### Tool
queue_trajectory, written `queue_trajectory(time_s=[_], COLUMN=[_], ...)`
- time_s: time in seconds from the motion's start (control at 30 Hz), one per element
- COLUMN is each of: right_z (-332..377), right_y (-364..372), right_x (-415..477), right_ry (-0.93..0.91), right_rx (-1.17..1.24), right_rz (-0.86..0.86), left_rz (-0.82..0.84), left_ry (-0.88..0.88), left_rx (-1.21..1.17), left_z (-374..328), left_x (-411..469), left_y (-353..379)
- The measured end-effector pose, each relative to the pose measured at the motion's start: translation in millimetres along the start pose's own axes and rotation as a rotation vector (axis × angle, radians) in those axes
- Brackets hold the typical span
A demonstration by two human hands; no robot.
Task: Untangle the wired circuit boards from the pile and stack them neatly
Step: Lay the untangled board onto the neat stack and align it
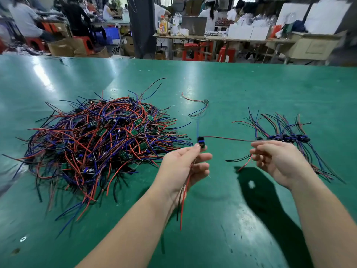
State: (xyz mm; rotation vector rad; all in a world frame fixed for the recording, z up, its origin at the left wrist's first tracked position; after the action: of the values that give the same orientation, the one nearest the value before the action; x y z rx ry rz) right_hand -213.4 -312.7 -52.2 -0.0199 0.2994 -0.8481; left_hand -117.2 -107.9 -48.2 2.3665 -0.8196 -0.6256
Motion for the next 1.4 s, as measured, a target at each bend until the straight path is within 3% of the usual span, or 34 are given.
queue_trajectory(time_s=[0.07, 0.13, 0.23, 0.3, 0.5, 0.63, 0.77, 1.0, 1.27, 1.4], right_z=[0.7, -3.4, -1.5, 3.9, -4.1, -5.0, -7.0, -11.9, -11.3, -11.5], right_y=[0.3, 20.8, 54.7, 65.3, 65.1, 66.3, 68.5, 74.3, 72.2, 73.7], right_x=[-3.9, -15.2, -35.3, -39.7, -29.2, -29.4, -28.8, -30.7, -31.7, -30.4], right_ry=[-0.01, 0.01, -0.001, -0.019, 0.062, 0.093, 0.06, 0.034, -0.036, -0.043], right_rx=[-0.095, -0.122, 0.028, 0.169, 0.278, 0.354, 0.276, 0.177, 0.004, 0.02], right_rz=[0.056, 0.262, 0.545, 0.615, 0.472, 0.489, 0.475, 0.529, 0.5, 0.495], left_rz=[-0.021, 0.022, 0.135, 0.197, 0.312, 0.329, 0.272, 0.062, 0.076, 0.102], left_ry=[0.016, 0.014, -0.051, -0.092, -0.142, -0.185, -0.212, -0.054, -0.091, -0.026], left_rx=[-0.04, 0.023, 0.144, 0.221, 0.369, 0.371, 0.343, 0.393, 0.373, 0.409], left_z=[-3.5, -2.9, 9.5, 18.5, 29.0, 33.5, 34.1, 25.6, 29.6, 26.3], left_x=[1.5, 0.6, -3.3, -6.4, -12.9, -14.2, -10.9, 0.7, 0.5, 0.6], left_y=[-3.6, -0.8, 9.1, 13.7, 19.6, 20.3, 17.4, -1.4, -2.7, -0.5])
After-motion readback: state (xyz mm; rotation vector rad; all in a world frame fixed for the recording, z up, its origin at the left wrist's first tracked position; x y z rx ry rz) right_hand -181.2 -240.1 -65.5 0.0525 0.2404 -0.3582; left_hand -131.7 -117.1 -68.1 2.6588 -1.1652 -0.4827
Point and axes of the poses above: each hand's wrist, its own x-axis towards the middle knuckle, its own y-axis out of the palm, z = x × y, the point moved 7 cm from there along x, towards the middle knuckle, and after that the axes turned 10 degrees about -x, right-handed, at the moved point
